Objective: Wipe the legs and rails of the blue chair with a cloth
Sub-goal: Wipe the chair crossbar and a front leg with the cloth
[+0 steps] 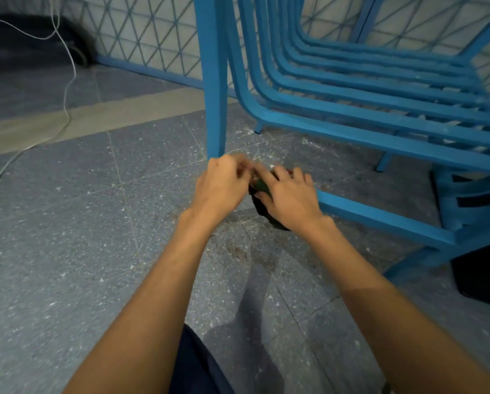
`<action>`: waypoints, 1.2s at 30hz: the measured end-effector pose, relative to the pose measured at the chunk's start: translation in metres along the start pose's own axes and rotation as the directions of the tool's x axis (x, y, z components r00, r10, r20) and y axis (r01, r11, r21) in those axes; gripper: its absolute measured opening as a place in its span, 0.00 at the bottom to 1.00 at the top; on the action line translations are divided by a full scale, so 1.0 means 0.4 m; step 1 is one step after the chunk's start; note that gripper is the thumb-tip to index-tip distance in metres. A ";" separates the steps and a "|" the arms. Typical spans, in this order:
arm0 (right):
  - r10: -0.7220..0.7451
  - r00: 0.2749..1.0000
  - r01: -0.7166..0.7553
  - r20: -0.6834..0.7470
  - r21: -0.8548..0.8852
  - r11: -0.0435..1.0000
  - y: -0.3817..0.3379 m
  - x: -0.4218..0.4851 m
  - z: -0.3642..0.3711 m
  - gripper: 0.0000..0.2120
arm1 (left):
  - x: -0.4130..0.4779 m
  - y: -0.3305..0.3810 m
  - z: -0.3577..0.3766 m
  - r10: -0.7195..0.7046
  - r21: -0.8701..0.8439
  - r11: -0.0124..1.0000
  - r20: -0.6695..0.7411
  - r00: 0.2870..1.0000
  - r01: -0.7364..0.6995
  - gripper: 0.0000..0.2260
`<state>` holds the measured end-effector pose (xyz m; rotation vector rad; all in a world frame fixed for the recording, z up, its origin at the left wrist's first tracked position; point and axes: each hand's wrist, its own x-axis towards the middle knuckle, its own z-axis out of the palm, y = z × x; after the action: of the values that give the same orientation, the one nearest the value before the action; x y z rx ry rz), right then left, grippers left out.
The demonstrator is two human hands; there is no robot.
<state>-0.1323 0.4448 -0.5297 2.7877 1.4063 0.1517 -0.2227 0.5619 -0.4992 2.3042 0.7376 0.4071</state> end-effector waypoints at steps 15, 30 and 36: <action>0.247 0.968 -0.247 0.036 -0.015 0.969 0.233 -0.205 -0.033 0.34 | -0.002 0.101 0.173 0.385 0.042 0.919 0.115 0.916 -0.392 0.13; 0.040 0.991 -0.038 -0.127 0.020 0.999 0.285 -0.284 0.000 0.32 | -0.033 0.234 0.253 0.368 -0.011 0.926 0.245 0.897 -0.377 0.23; 0.094 0.984 -0.109 -0.149 -0.094 0.990 0.377 -0.371 -0.022 0.36 | -0.050 0.174 0.290 0.528 0.122 0.800 0.324 0.785 -0.588 0.21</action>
<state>-0.0997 0.2356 -0.5239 2.8136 1.2427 0.4225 -0.1569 0.4480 -0.5372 2.6988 -0.0742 0.2601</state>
